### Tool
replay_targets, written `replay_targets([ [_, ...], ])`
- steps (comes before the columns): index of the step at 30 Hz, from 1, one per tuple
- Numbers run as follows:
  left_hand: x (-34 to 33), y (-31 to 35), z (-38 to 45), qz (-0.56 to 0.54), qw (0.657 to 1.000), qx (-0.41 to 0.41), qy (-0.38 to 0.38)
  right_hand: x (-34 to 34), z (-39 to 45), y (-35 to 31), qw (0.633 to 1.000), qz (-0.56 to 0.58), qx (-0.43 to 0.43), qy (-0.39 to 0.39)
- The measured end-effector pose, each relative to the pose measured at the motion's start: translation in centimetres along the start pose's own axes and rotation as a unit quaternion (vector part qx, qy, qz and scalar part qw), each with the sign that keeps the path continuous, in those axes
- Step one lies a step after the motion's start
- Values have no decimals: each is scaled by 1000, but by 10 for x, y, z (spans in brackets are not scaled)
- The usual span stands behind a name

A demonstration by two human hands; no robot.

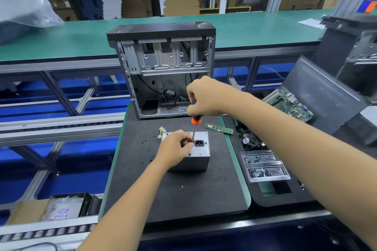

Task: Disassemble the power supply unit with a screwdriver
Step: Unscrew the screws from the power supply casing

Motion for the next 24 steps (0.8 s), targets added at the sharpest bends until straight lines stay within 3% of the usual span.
replay_targets([
  [10,1,-1,2,-22,1000,9,-7,-1,0,1,1000,-7,9,2],
  [24,2,-3,4,-14,1000,-2,-8,-10,3,-9,992,51,-59,103],
])
Point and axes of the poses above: each hand's wrist, its own z-axis towards the middle knuckle, its own x-axis out of the back of the hand, y = z × x, the point moved 3 cm from there along z, towards the middle knuckle, and after that the axes turned 11 degrees about -y, right-handed, at the moved point
